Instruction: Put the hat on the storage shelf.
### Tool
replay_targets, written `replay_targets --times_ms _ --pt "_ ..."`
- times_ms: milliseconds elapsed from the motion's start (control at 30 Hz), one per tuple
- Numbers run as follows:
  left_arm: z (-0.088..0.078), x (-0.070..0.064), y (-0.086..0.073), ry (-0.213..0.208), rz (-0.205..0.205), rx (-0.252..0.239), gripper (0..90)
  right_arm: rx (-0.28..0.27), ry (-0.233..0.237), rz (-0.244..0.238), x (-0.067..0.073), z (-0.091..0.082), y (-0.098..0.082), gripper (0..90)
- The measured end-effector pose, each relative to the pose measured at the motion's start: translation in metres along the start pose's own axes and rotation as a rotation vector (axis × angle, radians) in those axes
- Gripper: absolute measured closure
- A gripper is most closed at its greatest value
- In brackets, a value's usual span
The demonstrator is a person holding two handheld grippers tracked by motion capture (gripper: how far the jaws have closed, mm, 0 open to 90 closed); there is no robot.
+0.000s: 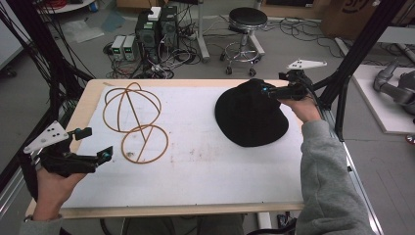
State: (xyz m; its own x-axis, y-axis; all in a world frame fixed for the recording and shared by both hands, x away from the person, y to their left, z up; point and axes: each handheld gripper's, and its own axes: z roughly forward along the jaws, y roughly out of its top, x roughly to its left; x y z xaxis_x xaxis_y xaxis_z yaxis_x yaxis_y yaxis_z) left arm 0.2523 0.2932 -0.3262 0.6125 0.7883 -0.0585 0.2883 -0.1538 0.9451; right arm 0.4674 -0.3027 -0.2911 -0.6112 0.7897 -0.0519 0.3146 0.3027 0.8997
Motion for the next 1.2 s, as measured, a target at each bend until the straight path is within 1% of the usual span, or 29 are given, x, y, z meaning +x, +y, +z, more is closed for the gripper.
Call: replay_targets --times_ms 133,200,300,433,467,567,667,733,767,833,1033,1133,1200 --pt "0.001 -0.001 -0.001 -0.003 0.001 0.005 1.8 -0.02 -0.001 0.043 -0.003 0.005 -0.001 10.7" --pt "0.002 -0.001 -0.001 -0.005 0.004 0.007 1.8 -0.023 -0.012 0.053 -0.004 0.008 -0.001 10.7" --pt "0.003 -0.001 -0.001 -0.005 0.002 0.008 1.8 -0.007 -0.024 0.063 -0.005 0.013 -0.003 10.7" --pt "0.004 0.0 -0.003 -0.009 0.004 0.008 1.7 0.001 -0.025 0.057 -0.005 0.019 -0.005 10.8" --pt "0.005 0.0 -0.003 -0.015 0.004 0.008 1.7 0.002 -0.021 0.057 -0.005 0.02 -0.005 10.8" --pt "0.008 0.0 -0.005 -0.019 0.003 0.019 1.8 0.014 -0.02 0.054 -0.004 0.024 -0.006 10.9" --pt "0.009 -0.001 -0.006 -0.02 0.001 0.02 1.8 0.022 -0.015 0.045 -0.004 0.028 -0.007 13.7" --pt "0.01 -0.001 -0.006 -0.019 0.001 0.018 1.7 0.02 -0.014 0.043 -0.004 0.03 -0.007 14.5" --pt "0.01 -0.001 -0.006 -0.019 0.001 0.018 1.8 0.018 -0.015 0.034 -0.004 0.031 -0.007 15.3" --pt "0.011 -0.001 -0.007 -0.023 0.004 0.018 1.7 0.018 -0.013 0.036 -0.004 0.031 -0.007 16.0" --pt "0.013 -0.002 -0.008 -0.026 0.005 0.026 1.7 0.015 -0.021 0.016 -0.004 0.036 -0.008 18.7" --pt "0.012 -0.002 -0.007 -0.025 0.006 0.026 1.7 0.014 -0.021 0.012 -0.004 0.036 -0.008 20.1" --pt "0.011 -0.002 -0.007 -0.021 0.007 0.025 1.7 0.002 -0.028 0.008 -0.005 0.034 -0.007 20.1"
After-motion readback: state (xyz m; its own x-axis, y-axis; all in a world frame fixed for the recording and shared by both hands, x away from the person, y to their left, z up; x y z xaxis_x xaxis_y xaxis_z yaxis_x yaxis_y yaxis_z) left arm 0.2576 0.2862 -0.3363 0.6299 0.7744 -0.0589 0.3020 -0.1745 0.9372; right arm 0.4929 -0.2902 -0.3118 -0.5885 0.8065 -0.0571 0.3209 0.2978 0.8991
